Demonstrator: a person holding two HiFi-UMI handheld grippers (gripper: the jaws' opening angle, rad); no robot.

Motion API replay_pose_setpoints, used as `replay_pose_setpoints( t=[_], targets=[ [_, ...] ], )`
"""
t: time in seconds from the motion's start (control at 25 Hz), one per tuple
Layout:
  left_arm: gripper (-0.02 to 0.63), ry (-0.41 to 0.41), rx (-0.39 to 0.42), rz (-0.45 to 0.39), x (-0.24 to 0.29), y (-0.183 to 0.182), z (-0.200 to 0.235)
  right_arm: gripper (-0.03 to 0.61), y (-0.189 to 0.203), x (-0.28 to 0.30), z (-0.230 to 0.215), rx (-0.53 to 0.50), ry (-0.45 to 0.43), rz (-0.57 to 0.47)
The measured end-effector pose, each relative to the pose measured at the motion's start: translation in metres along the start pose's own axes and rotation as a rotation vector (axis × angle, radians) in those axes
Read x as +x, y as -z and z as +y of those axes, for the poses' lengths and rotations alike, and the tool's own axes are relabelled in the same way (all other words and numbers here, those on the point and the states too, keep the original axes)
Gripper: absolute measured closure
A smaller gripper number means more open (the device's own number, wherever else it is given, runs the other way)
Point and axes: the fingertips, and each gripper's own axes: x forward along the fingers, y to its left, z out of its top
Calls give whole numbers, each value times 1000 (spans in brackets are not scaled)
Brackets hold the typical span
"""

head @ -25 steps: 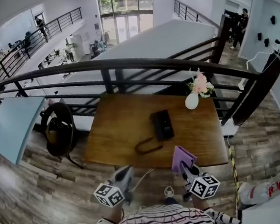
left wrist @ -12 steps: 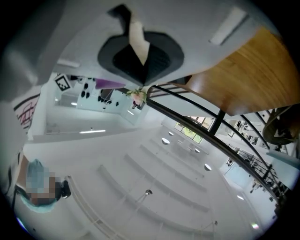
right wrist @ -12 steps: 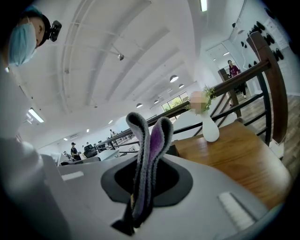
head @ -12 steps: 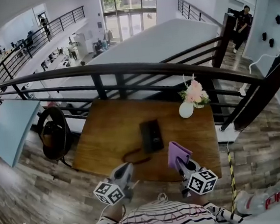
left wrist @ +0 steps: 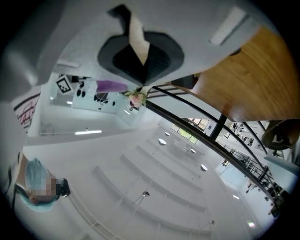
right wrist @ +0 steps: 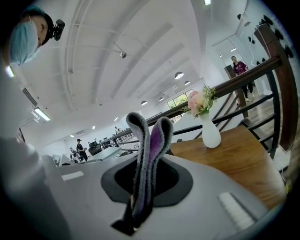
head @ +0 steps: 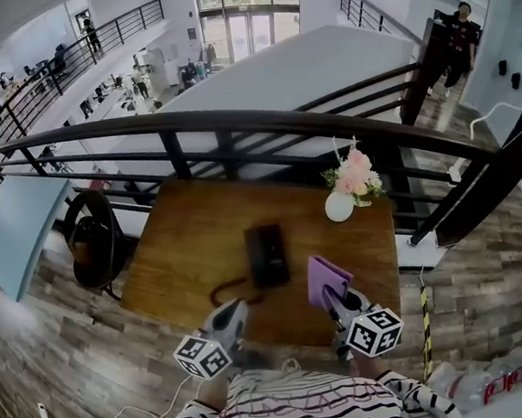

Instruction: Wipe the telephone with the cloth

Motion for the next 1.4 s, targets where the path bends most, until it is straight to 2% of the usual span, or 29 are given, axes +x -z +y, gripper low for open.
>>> replay_pose_setpoints(
  t=[0.4, 0.76, 1.0, 1.4],
  targets=[
    [612, 17, -16, 28, 28, -19, 41, 540, -2, 49, -9, 26, 25, 23],
    [612, 99, -5, 68, 65, -51, 83, 540, -17, 103, -5, 33, 75, -6],
    [612, 126, -4, 99, 83, -62, 115, 541, -20, 148, -13, 43, 93, -5],
    [612, 82, -34, 106, 85, -73, 170, 540, 6, 249, -22, 74, 31, 122]
  ],
)
